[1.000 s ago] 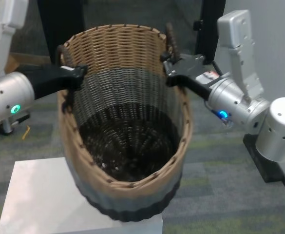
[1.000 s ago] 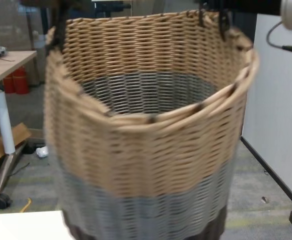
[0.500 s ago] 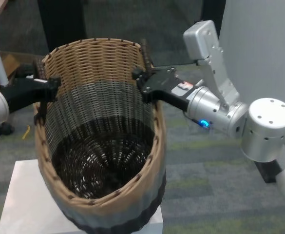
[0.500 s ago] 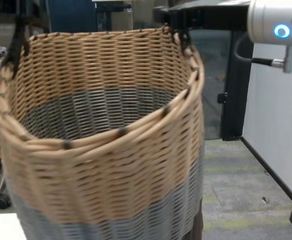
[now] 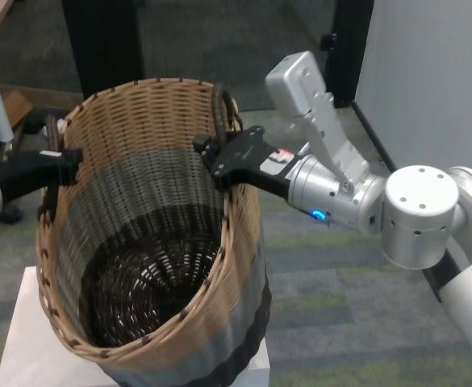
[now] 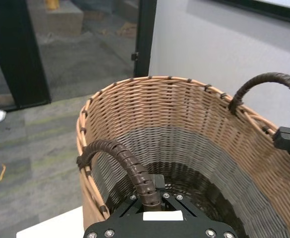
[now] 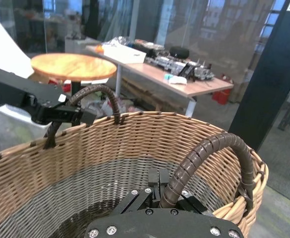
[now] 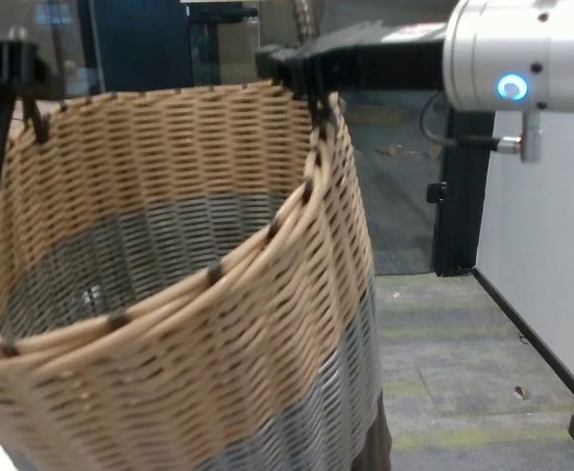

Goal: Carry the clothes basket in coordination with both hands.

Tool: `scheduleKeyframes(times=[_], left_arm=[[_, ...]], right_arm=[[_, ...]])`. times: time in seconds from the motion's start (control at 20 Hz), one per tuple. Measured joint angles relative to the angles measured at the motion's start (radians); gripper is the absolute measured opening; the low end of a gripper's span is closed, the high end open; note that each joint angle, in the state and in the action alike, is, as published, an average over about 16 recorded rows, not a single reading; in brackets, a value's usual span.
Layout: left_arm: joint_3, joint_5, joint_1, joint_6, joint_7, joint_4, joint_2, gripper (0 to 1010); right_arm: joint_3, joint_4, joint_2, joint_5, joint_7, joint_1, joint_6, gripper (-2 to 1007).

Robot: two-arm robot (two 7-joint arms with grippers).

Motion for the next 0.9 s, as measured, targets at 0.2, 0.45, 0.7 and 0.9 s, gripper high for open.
scheduleKeyframes(times=[0.2,0.45,0.7,0.9], left_arm=[[0.004,0.014,-0.001,0.003,0.011,0.026,0.005,0],[-0.002,0.043,0.003,0.01,0.045,0.047,0.008,0],[-0.021,0.069,0.012,0.02,0.083,0.058,0.004,0],[-0.04,0.085,0.023,0.029,0.112,0.066,-0.003,0]], right_arm=[[-0.027,0.029,-0.004,-0.017,0.011,0.017,-0.01,24],[-0.054,0.066,-0.017,-0.038,0.023,0.034,-0.024,23],[-0.072,0.099,-0.035,-0.052,0.034,0.046,-0.036,23],[-0.081,0.122,-0.05,-0.058,0.039,0.054,-0.041,22]])
